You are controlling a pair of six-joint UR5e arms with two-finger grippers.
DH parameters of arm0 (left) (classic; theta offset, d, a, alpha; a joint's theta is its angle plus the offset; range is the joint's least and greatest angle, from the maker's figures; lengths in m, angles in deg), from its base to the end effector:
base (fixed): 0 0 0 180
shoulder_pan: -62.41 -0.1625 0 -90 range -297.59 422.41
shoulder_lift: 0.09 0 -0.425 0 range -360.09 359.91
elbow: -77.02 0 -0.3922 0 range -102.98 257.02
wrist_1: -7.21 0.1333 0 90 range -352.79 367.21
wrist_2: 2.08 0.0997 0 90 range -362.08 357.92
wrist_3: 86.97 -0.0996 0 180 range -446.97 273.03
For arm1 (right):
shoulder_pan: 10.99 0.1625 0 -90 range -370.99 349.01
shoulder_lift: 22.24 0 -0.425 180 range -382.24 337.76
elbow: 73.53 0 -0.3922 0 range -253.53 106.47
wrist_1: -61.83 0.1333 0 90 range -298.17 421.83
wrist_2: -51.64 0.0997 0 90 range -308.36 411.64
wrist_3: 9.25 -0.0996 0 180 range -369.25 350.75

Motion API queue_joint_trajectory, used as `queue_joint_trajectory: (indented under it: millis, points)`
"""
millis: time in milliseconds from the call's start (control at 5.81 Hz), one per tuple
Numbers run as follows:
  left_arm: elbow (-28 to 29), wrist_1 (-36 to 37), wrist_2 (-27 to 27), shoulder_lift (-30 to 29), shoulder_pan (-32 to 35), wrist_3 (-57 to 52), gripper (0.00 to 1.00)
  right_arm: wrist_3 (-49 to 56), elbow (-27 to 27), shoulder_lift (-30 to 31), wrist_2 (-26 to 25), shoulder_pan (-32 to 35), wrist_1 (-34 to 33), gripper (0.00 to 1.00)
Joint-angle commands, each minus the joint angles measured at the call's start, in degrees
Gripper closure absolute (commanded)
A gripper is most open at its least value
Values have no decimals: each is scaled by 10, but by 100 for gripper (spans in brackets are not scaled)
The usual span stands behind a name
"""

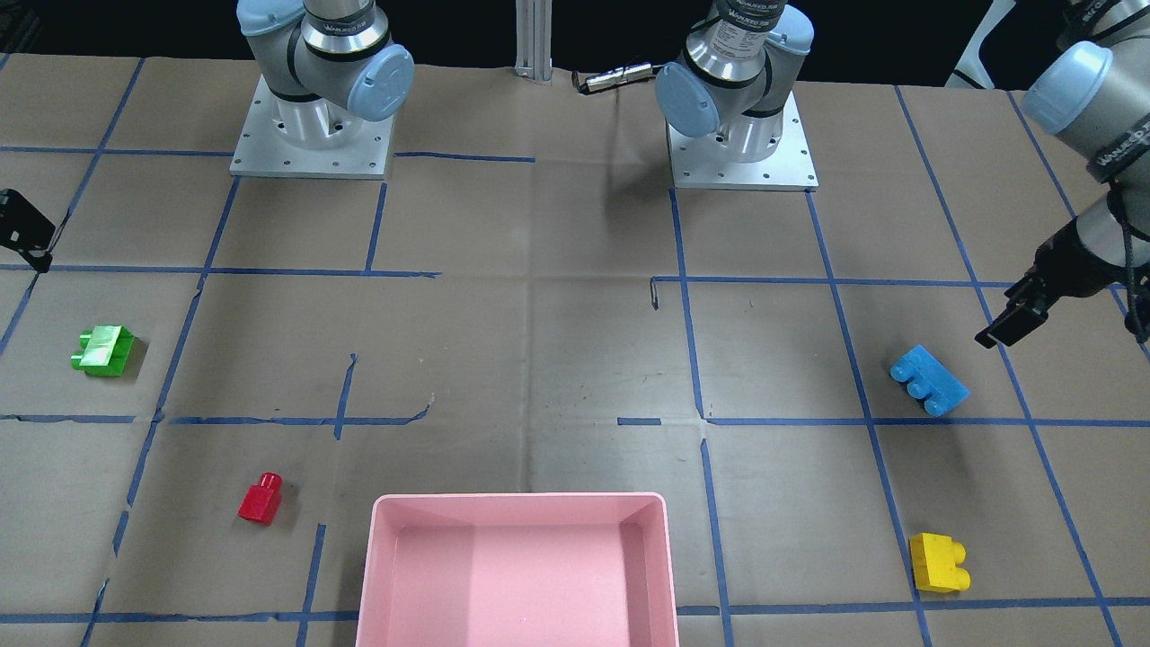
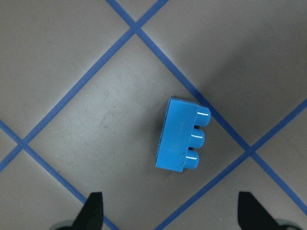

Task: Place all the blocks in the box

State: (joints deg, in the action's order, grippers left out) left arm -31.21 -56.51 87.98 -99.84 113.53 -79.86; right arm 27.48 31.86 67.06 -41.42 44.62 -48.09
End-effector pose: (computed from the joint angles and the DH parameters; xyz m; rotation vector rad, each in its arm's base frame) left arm 0.2196 -0.4845 0.2948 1.2243 -2.8851 -0.0452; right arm -0.1701 -0.4751 0.3862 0.0597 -3.0585 0.0357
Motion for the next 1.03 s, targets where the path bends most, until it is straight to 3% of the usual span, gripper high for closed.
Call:
queue_joint_trajectory:
  millis: [0,172,516,861]
  points:
    - [-32,88,-1,-52,3,0,1,10,69,-32,31,-20,-74,1]
    - [-33,124,-1,-75,9,1,1,11,110,-44,32,-20,-147,1]
    - [-33,193,-2,-121,34,9,1,11,123,-92,32,-36,-179,1]
    - [-37,206,-2,-128,34,12,1,14,123,-125,32,-47,-205,1]
